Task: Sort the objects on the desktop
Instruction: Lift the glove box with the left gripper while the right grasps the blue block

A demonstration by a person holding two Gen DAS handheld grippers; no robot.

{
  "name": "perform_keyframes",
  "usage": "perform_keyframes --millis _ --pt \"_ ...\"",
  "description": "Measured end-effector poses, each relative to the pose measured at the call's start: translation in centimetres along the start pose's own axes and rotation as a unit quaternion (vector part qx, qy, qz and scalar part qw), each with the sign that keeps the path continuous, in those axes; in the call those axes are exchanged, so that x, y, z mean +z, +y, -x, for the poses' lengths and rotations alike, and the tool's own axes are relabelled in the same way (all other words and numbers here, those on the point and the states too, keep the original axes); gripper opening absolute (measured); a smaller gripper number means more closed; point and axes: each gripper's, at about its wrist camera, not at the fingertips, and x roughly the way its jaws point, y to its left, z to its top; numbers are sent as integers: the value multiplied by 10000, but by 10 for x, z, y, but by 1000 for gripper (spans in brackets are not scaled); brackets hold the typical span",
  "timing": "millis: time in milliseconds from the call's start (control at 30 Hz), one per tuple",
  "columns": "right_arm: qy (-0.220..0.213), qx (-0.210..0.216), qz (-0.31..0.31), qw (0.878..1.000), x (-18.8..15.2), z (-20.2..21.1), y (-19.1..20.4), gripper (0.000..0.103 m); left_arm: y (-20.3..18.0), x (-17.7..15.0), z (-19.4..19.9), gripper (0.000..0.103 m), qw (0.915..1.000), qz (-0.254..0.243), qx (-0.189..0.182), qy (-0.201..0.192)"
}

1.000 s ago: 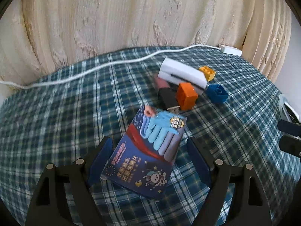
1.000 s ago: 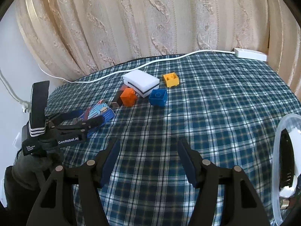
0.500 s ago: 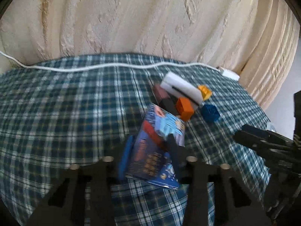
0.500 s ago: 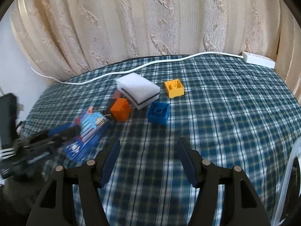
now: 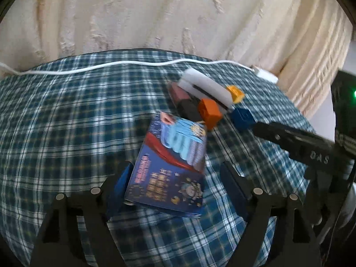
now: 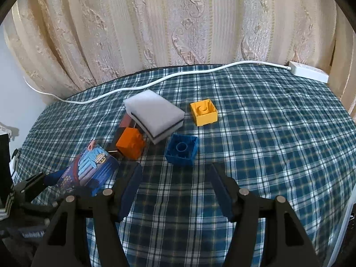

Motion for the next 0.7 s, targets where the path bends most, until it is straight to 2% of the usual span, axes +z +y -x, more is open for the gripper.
perform_keyframes --millis 133,233,333,433,600,700 --pt "0 -36 -1 10000 2 -6 -2 67 -9 -1 -7 82 9990 -254 349 115" --pt "5 -46 13 10000 5 -10 -3 67 -4 1 -6 82 9993 -154 316 110" --pt "13 -74 66 9999 6 -15 -2 67 1 2 -7 69 9990 -87 437 80" --pt "9 -129 81 9999 8 -20 -2 67 6 1 -4 68 9991 -45 413 52" --pt "48 -147 146 9998 12 -28 1 55 0 -1 -2 67 9974 -157 701 -76" --pt "133 -207 248 9994 13 -35 5 48 -1 -1 0 67 9970 -132 748 -148"
